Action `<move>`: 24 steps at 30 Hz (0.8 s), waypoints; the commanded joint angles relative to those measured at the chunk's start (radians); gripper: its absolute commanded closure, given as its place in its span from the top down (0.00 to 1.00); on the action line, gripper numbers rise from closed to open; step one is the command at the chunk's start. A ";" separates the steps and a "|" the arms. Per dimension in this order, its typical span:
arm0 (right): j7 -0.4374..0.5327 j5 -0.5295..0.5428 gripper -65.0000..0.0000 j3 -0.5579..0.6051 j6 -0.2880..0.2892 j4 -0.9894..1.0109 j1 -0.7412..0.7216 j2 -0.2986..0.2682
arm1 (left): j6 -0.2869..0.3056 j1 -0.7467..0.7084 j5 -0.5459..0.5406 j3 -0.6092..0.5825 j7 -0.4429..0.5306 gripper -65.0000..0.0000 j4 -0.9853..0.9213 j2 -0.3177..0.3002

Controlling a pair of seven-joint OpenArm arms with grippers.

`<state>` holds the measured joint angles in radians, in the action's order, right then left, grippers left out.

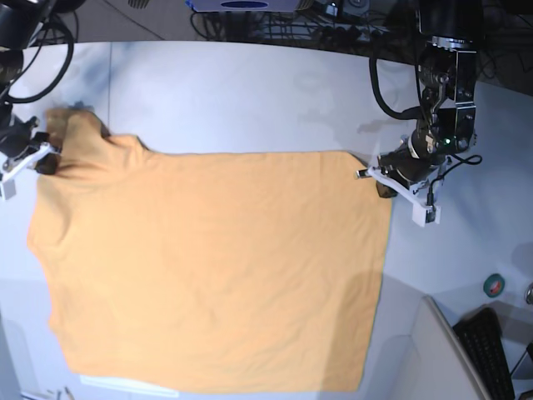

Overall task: Layout the t-shirt on the table in an organized manner, then fold the t-shirt properly
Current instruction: 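Lay the shirt flat and release the shoulder corners from both grippers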

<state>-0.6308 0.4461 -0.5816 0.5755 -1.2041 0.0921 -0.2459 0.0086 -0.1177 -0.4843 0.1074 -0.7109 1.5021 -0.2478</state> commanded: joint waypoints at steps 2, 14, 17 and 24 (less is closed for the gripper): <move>0.016 0.016 0.00 -0.008 0.005 -0.012 0.002 -0.019 | 0.008 0.006 -0.003 0.005 0.023 0.00 0.016 -0.018; 0.082 -0.091 0.39 -0.099 0.015 0.028 0.004 -0.030 | 0.006 -0.007 -0.003 0.005 0.023 0.00 0.016 -0.018; 0.137 -0.091 0.27 -0.146 0.077 -0.130 0.068 0.029 | 0.004 -0.015 -0.003 0.007 0.023 0.00 0.018 -0.018; 0.071 -0.096 0.00 0.012 0.119 -0.329 0.208 0.084 | 0.004 -0.038 -0.003 0.007 0.023 0.00 0.022 -0.018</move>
<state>-0.5808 0.3332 -0.5598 0.6926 -1.5173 0.3080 -0.1432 0.0074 -0.1692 -0.4793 0.1104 -0.7040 1.5040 -0.2569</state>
